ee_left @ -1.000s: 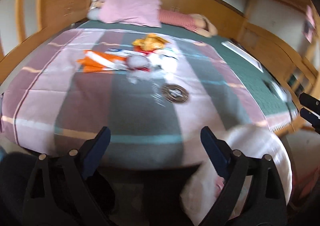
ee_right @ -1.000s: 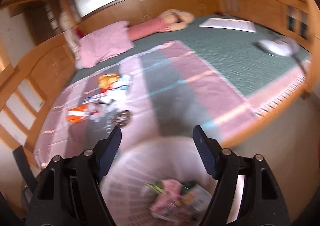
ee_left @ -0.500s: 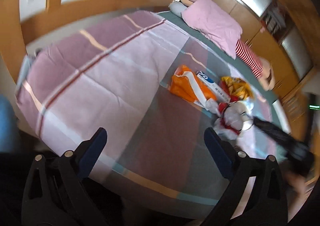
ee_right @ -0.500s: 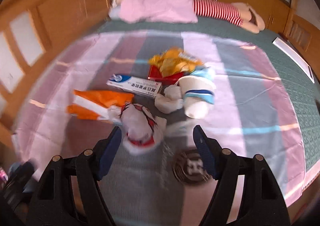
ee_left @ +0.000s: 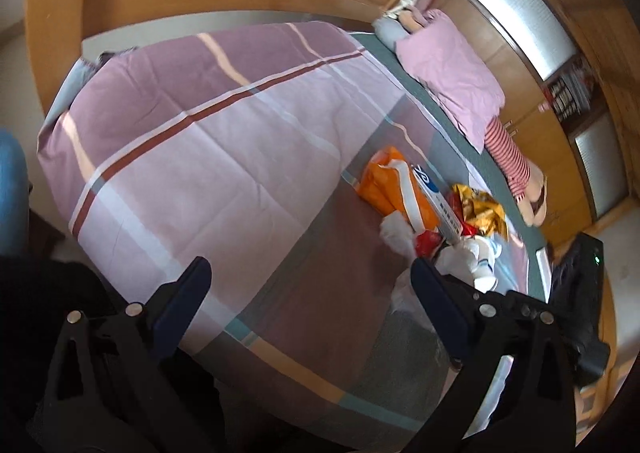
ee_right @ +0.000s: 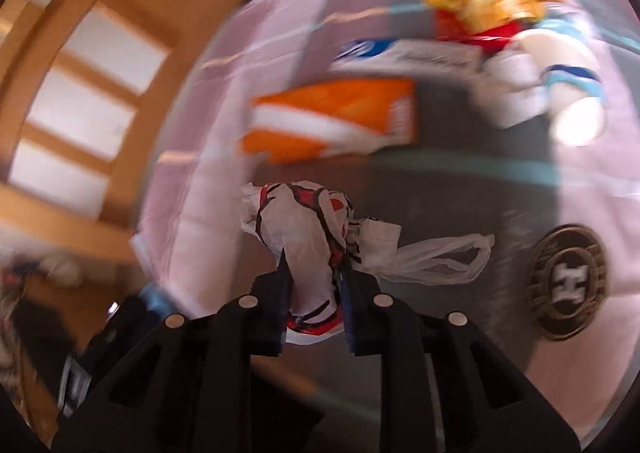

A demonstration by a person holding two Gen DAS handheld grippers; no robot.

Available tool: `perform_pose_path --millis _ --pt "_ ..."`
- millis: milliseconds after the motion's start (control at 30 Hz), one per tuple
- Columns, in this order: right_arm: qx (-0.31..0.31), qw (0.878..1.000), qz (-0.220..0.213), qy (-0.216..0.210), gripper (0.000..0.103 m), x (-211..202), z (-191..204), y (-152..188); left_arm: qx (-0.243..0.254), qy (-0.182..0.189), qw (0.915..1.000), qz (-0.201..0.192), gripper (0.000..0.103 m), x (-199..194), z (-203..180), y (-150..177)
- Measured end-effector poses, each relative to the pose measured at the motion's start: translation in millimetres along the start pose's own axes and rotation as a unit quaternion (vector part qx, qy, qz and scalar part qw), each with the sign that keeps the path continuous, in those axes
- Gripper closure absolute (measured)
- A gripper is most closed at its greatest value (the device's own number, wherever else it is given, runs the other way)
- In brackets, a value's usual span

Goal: Collect trash
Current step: 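Grasp the orange snack bag on the bed with the right tool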

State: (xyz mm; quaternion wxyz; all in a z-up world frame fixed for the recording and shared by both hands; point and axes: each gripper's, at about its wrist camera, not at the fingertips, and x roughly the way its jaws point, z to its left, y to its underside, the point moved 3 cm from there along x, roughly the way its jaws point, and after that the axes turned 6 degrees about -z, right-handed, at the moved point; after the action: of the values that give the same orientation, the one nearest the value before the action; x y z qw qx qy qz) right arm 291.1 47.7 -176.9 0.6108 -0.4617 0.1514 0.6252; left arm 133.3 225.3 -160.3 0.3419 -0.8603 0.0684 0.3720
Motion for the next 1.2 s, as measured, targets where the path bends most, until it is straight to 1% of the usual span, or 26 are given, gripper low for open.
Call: perform_pose_path --millis 33,67,133,167,233,267,333,400,467,500,567,600,633,667,700,733,767,800,900,1000,1033,1067,1100,1133,1200 --pt "-0.008 1.0 -0.009 0.0 0.043 -2 3 -3 -0.002 -0.001 1.0 0.0 0.004 1 0 1" --pt "-0.011 1.0 -0.023 0.002 0.034 -6 3 -8 0.0 -0.002 1.0 0.001 0.004 1 0 1" --pt "-0.009 0.998 -0.06 -0.004 0.034 -13 0 -22 0.008 -0.006 0.9999 0.001 0.004 2 -2 2" --pt "0.006 0.997 -0.077 -0.003 0.033 -15 -6 -30 0.012 -0.008 0.9999 0.001 0.004 2 -3 3" --pt "0.029 0.995 -0.097 0.019 0.032 -13 -18 -49 0.018 -0.011 0.9998 -0.002 0.004 3 -6 4" --pt "0.041 0.993 -0.101 0.036 0.03 -6 -25 -58 0.019 -0.011 0.9997 -0.003 0.004 2 -7 5" --pt "0.078 0.991 -0.095 0.054 0.028 11 -42 -69 0.026 -0.009 0.9996 -0.006 0.004 3 -11 6" --pt "0.141 0.986 -0.079 0.042 0.028 37 -65 -75 0.031 -0.007 0.9995 -0.005 0.004 4 -13 7" --pt "0.173 0.981 -0.074 0.051 0.028 54 -79 -75 0.031 -0.007 0.9995 -0.003 0.004 6 -14 7" --pt "0.186 0.978 -0.075 0.047 0.027 59 -85 -75 0.03 -0.007 0.9995 -0.001 0.004 7 -13 7" --pt "0.207 0.972 -0.113 0.021 0.026 59 -88 -72 0.028 -0.009 0.9996 0.001 0.004 9 -13 7" --pt "0.212 0.97 -0.12 0.012 0.029 59 -89 -72 0.028 -0.01 0.9996 0.002 0.004 9 -13 7" --pt "0.216 0.968 -0.126 0.004 0.035 61 -90 -71 0.027 -0.011 0.9996 0.003 0.004 10 -13 7" --pt "0.22 0.968 -0.125 -0.001 0.052 63 -91 -71 0.025 -0.013 0.9996 0.004 0.004 11 -12 7" --pt "0.225 0.967 -0.119 -0.001 0.066 64 -94 -69 0.024 -0.014 0.9996 0.005 0.004 12 -12 8" --pt "0.233 0.966 -0.117 -0.007 0.07 65 -97 -67 0.023 -0.015 0.9996 0.007 0.004 13 -12 8" --pt "0.241 0.963 -0.115 -0.029 0.079 64 -101 -66 0.022 -0.015 0.9996 0.009 0.004 14 -12 9" --pt "0.245 0.962 -0.115 -0.036 0.08 61 -100 -64 0.022 -0.015 0.9996 0.01 0.004 15 -13 9" --pt "0.238 0.963 -0.124 -0.026 0.082 44 -100 -60 0.024 -0.017 0.9995 0.013 0.004 17 -14 11" --pt "0.208 0.971 -0.119 0.021 0.083 19 -94 -51 0.023 -0.017 0.9995 0.014 0.004 17 -14 12" --pt "0.199 0.973 -0.109 0.051 0.083 7 -95 -45 0.022 -0.017 0.9995 0.014 0.004 17 -13 12" --pt "0.197 0.973 -0.101 0.071 0.081 1 -97 -40 0.02 -0.016 0.9996 0.015 0.004 17 -13 12" --pt "0.191 0.973 -0.093 0.092 0.077 -4 -98 -36 0.017 -0.015 0.9996 0.016 0.004 16 -12 12" --pt "0.165 0.974 -0.071 0.138 0.073 -12 -98 -29 0.016 -0.013 0.9996 0.017 0.004 16 -12 12" --pt "0.095 0.975 -0.048 0.196 0.048 -19 -90 -24 0.015 -0.012 0.9997 0.017 0.004 15 -11 13"
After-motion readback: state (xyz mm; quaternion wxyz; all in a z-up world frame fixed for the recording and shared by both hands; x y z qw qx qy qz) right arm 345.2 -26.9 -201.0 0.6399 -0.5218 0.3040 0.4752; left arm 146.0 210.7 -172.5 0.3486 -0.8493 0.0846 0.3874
